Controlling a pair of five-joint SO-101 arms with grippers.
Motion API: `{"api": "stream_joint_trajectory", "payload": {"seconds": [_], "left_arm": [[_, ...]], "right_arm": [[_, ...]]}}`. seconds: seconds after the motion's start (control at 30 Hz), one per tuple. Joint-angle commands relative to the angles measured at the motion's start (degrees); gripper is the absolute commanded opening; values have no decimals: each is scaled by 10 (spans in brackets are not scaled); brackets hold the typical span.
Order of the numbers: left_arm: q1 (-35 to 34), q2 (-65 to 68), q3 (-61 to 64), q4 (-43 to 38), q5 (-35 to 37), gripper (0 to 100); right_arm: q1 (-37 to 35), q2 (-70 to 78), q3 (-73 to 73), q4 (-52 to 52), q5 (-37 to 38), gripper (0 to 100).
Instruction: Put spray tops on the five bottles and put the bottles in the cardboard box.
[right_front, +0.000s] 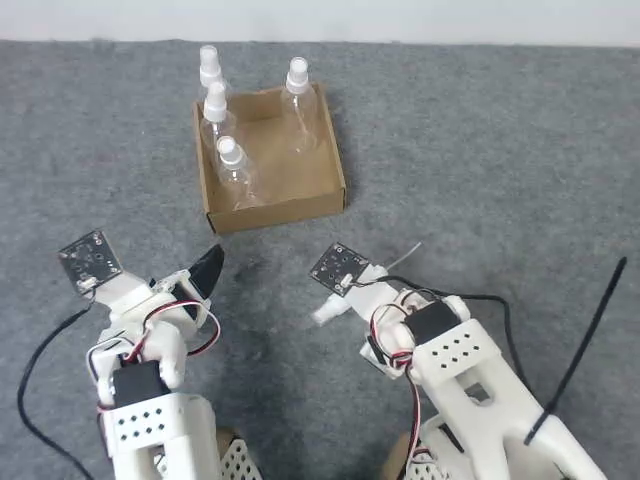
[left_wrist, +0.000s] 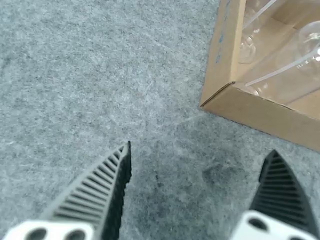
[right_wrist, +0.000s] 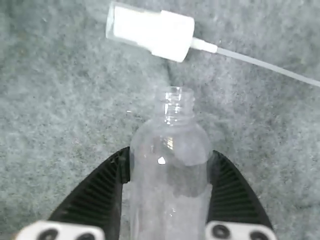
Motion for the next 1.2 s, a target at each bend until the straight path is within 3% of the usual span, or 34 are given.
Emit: {"api": "stream_joint_trajectory", "payload": {"seconds": [0.0,0.17,0.37,0.57,0.9,1.17], "left_arm": [[-4,-7,-7,-19,0,378],[-9,-7,-7,-19,1,378],[-62,-7,-6,-55,2,378],[-69,-7,-6,-55,3,378],[-69,-7,-6,-55,3,378],[-69,-7,-6,-55,3,378]], "right_arm": [[-6,-15,-39,-9,-7,117],[10,6,-62,-9,-8,117],[29,119,-123,-10,-32,117],[26,211,-175,-10,-40,117],[-69,262,-222,-10,-64,117],[-97,351,-301,-10,-74,117]]}}
